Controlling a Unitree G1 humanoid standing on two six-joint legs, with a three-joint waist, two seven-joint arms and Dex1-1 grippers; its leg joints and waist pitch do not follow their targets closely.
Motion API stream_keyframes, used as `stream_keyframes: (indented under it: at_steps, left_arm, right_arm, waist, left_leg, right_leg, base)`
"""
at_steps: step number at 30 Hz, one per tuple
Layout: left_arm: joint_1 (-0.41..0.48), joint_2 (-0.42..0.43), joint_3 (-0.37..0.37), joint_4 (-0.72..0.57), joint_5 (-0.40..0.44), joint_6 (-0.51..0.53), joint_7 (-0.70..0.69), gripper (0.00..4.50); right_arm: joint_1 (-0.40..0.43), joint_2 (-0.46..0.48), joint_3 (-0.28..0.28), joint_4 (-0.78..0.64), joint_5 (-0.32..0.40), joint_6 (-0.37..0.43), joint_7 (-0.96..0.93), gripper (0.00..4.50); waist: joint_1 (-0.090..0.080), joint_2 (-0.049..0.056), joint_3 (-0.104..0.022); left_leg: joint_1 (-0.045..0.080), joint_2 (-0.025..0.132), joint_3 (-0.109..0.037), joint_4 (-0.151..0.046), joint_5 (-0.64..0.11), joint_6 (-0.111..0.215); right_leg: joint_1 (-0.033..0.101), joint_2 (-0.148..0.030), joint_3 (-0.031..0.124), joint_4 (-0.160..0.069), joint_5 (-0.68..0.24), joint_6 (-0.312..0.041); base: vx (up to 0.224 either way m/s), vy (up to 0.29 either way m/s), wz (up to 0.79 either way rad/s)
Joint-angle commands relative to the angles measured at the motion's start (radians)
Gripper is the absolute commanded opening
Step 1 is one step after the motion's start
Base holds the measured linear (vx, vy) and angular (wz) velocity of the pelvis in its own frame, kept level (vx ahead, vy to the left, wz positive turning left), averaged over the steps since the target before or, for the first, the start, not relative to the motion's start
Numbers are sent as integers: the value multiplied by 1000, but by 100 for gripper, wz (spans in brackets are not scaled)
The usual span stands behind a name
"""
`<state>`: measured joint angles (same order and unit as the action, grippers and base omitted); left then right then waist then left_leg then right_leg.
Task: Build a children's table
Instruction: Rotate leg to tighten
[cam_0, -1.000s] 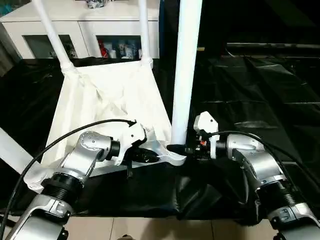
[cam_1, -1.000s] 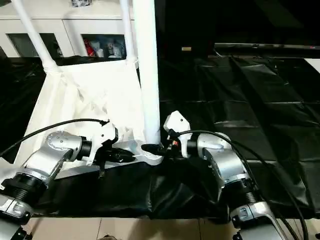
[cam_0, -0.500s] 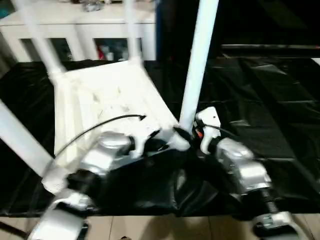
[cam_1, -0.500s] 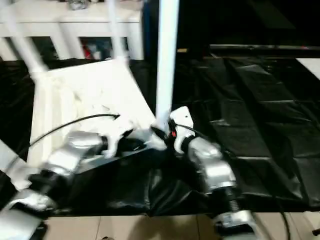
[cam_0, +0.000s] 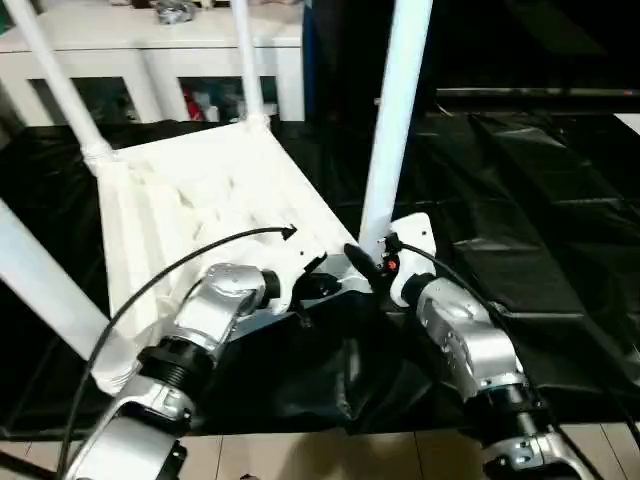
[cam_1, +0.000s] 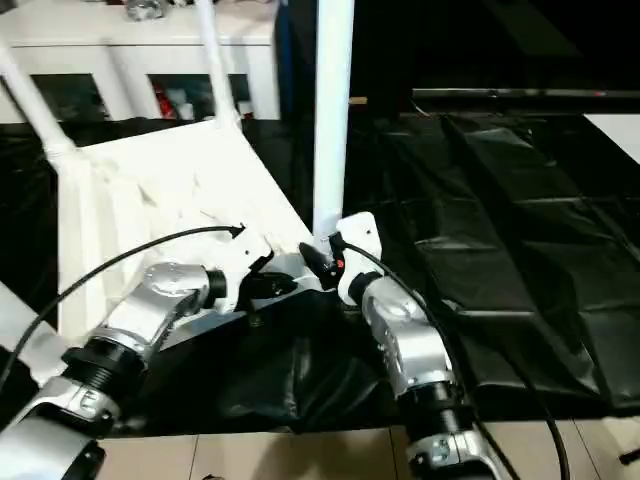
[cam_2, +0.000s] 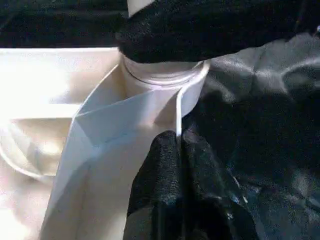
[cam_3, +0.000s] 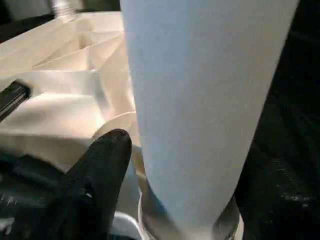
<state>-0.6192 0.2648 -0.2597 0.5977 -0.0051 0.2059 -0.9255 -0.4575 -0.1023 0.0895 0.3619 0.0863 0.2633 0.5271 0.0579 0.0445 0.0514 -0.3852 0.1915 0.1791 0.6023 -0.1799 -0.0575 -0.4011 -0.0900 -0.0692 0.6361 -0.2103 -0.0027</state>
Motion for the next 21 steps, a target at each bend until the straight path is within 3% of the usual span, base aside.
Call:
stream_keyframes:
  at_steps: [1,5,7,9,11,16,17,20,21]
  left_arm:
    - [10,36,-8,-44,-16,-38,-91,0]
    - [34,74,-34,-85,-43,-38,-202,0]
    - [34,80,-37,-80,-43,-43,-210,0]
    - [35,91,-36,-73,-44,-49,-224,0]
    - [33,96,-29,-68,-46,-50,-233,0]
    - [36,105,-20,-74,-46,-47,-234,0]
    - [36,106,-19,-73,-44,-48,-230,0]
    - [35,106,-18,-61,-43,-51,-227,0]
    - [35,106,-18,-57,-42,-53,-226,0]
  right_arm:
    - [-20,-41,68,-6,15,-7,147,306]
    - [-26,-126,102,-5,8,-52,288,306]
    - [-28,-141,107,0,7,-62,319,306]
    - [-32,-173,117,13,14,-79,394,306]
    - [-41,-185,121,26,23,-90,429,306]
    - [-63,-188,113,71,40,-102,461,306]
    - [-64,-184,110,78,41,-103,458,279]
    - [-53,-170,97,78,53,-99,455,279]
    - [-47,-163,89,75,57,-93,441,254]
  waist:
    - [7,1,-73]
    - [11,0,-78]
    - [19,-3,-77]
    - [32,-12,-74]
    - [35,-8,-73]
    - [35,-9,-75]
    - [35,-8,-75]
    - [37,-4,-76]
    - [36,-1,-76]
  left_leg:
    - [10,27,-16,-69,-160,30]
    - [12,32,-12,-61,-103,72]
    - [14,34,-10,-60,-100,85]
    - [17,37,-7,-61,-115,82]
    - [16,38,-9,-63,-125,75]
    - [14,36,-9,-62,-122,70]
    - [13,36,-9,-61,-114,71]
    - [14,36,-10,-60,-104,75]
    - [14,36,-9,-60,-110,73]
  right_leg:
    - [62,-53,44,-73,0,-240]
    - [62,-53,43,-61,105,-279]
    - [59,-53,42,-61,96,-288]
    - [56,-55,44,-64,53,-285]
    - [56,-57,43,-64,22,-279]
    - [57,-58,44,-64,11,-278]
    - [57,-58,44,-63,20,-278]
    - [57,-57,43,-62,36,-280]
    - [56,-57,43,-63,35,-281]
  base:
    - [0,0,0]
    - [0,0,0]
    - [0,0,0]
    - [0,0,0]
    - [0,0,0]
    - [0,0,0]
    - [0,0,0]
    - [0,0,0]
    - [0,0,0]
